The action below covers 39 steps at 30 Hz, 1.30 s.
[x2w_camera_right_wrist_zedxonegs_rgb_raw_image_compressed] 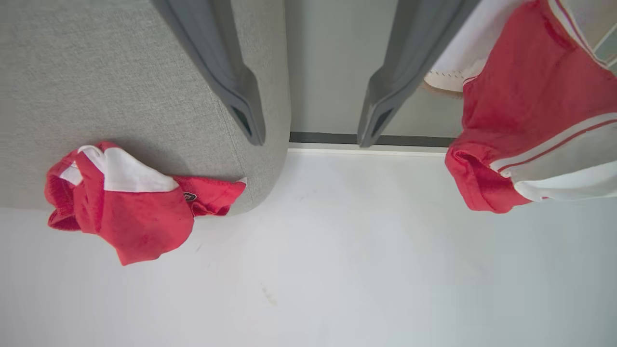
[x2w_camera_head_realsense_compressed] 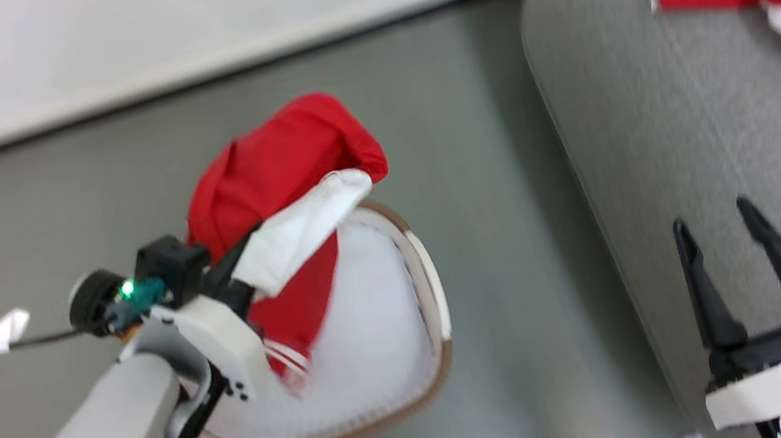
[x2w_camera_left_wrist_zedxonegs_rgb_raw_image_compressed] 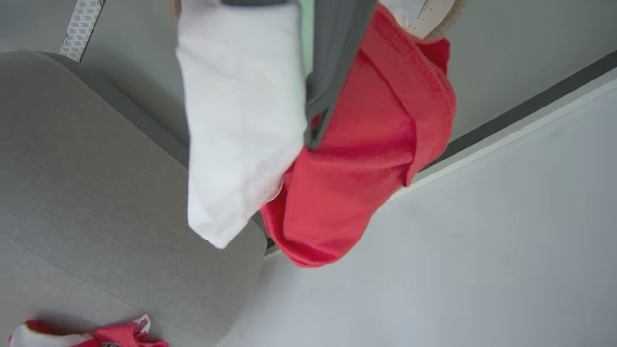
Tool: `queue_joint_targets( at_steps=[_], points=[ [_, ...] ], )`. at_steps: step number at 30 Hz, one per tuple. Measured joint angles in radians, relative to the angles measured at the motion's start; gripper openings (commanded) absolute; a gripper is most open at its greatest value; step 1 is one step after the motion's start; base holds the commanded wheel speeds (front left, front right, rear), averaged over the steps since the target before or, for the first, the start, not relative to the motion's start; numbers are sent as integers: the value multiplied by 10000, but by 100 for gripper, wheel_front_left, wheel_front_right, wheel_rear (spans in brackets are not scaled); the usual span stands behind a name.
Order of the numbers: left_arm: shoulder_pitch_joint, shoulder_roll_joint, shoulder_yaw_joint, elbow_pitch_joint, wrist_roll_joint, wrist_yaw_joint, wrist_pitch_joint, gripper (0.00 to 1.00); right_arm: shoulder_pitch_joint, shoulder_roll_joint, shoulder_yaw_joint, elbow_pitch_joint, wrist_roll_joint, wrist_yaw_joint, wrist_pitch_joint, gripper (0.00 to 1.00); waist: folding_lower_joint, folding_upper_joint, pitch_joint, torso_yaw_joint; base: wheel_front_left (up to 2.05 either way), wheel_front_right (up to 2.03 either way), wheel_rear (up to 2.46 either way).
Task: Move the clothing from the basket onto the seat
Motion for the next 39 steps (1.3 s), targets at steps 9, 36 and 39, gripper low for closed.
queue_joint_targets(
  at_steps=[9,36,39],
  points=[
    [1782,299,1204,-1891,217,583,-2,0,1134,4,67,596,221,0,0,100,-2,0,-2679,698,0,0,0],
    [5180,1620,2027,-6799,-497,2274,617,0,2557,-2,474,514,-221,0,0,100,2,1,-5581,1510,0,0,0],
    [5183,1641,1971,-7020,-569,2182,702,0,2368,-79,982,531,-372,0,0,100,2,0,-5591,1462,0,0,0]
  ],
)
